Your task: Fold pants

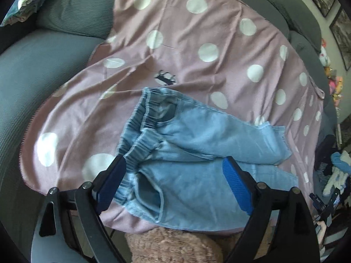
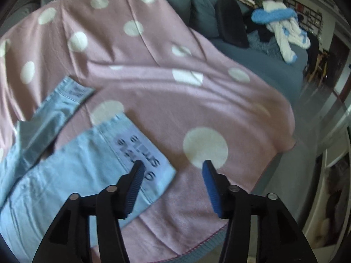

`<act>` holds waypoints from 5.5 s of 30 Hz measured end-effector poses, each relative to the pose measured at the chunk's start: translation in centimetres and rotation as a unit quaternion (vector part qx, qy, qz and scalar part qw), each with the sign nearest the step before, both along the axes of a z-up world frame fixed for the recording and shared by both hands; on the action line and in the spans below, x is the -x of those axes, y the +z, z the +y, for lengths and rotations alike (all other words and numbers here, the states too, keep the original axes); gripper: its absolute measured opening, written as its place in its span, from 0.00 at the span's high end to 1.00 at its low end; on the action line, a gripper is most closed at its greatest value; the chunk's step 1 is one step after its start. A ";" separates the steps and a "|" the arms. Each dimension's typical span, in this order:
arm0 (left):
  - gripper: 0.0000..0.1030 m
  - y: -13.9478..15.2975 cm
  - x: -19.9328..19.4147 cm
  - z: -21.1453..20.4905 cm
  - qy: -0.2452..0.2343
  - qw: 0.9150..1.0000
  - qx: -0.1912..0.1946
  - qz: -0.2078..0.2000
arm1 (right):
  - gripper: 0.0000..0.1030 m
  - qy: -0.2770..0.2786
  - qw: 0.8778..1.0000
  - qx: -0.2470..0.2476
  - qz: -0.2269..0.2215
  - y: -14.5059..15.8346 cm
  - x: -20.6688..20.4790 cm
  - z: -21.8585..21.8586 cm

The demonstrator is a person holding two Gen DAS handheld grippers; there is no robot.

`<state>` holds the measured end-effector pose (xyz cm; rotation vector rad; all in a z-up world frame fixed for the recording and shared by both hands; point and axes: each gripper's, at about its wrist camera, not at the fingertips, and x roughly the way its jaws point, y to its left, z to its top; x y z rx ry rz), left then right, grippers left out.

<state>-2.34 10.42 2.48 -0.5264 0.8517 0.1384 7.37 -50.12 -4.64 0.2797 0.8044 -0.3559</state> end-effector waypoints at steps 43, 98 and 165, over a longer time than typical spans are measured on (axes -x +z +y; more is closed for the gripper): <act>0.38 -9.2 -8.8 -5.8 -0.069 0.984 0.126 0.107 | 0.95 0.231 0.963 -0.136 -0.038 6.7 -12.8 20.2; 0.88 -7.9 -18.7 -9.0 -0.022 0.977 0.180 0.114 | 0.91 0.298 0.922 -0.242 -0.044 -2.6 -1.3 17.2; 0.86 -11.5 -2.6 -5.9 -0.045 0.992 0.086 0.086 | 0.91 0.271 0.960 -0.070 0.022 -4.4 -1.4 19.5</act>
